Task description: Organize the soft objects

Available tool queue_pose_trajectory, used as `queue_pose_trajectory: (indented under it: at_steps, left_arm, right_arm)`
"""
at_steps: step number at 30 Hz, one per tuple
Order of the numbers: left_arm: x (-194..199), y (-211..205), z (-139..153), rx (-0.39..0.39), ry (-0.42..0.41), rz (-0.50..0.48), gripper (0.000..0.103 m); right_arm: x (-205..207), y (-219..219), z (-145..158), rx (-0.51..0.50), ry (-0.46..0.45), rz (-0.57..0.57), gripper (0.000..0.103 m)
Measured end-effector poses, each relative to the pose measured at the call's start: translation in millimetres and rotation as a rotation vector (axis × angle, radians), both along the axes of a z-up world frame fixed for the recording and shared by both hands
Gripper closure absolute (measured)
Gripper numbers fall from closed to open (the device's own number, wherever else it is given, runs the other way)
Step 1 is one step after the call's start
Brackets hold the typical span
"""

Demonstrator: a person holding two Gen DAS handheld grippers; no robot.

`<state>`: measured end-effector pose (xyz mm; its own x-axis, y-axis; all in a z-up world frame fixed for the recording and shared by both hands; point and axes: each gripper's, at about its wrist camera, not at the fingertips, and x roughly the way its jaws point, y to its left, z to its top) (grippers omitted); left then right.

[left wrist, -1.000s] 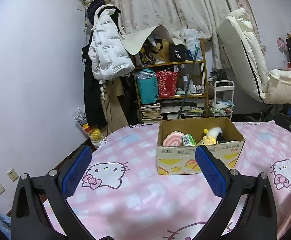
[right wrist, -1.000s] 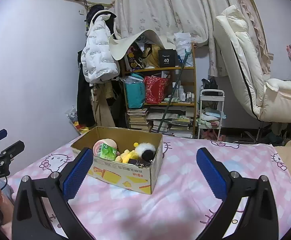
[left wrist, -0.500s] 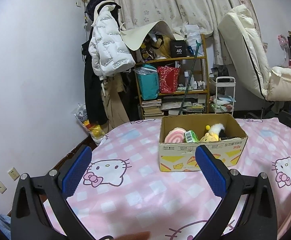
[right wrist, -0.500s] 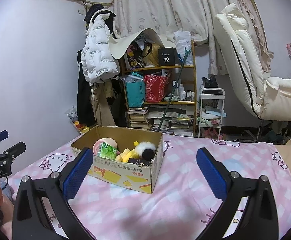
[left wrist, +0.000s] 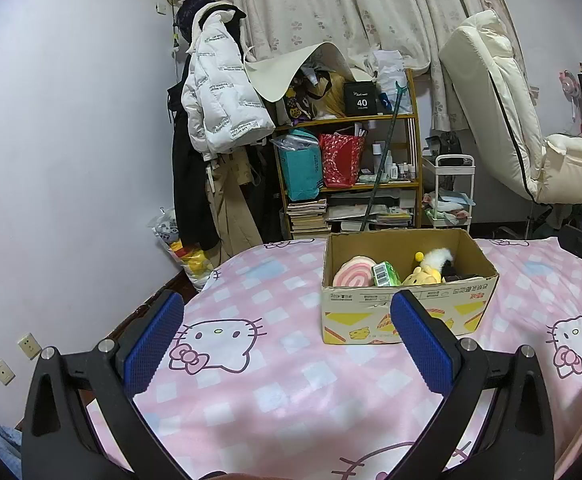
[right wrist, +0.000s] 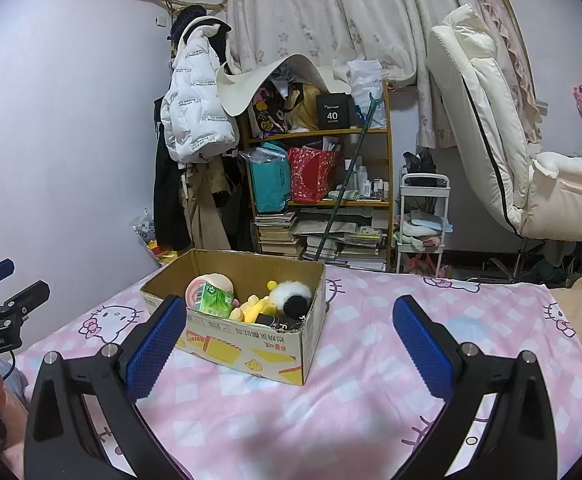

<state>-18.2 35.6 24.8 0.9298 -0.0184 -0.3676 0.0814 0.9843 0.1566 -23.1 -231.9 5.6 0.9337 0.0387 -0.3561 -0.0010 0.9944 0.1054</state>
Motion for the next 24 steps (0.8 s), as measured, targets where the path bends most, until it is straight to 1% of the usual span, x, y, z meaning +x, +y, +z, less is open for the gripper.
queue_pose_trajectory:
  at_steps: [19, 24]
  left_arm:
    - [-0.2, -0.8, 0.3, 0.008, 0.005, 0.000, 0.001]
    - [0.4, -1.8, 0.1, 0.012, 0.005, -0.003, 0.001]
  right_arm:
    - [-0.6, -0.9, 1.5, -0.008, -0.003, -0.001, 0.000]
    - [-2.5, -0.8, -3.0, -0.011, -0.007, -0.007, 0.000]
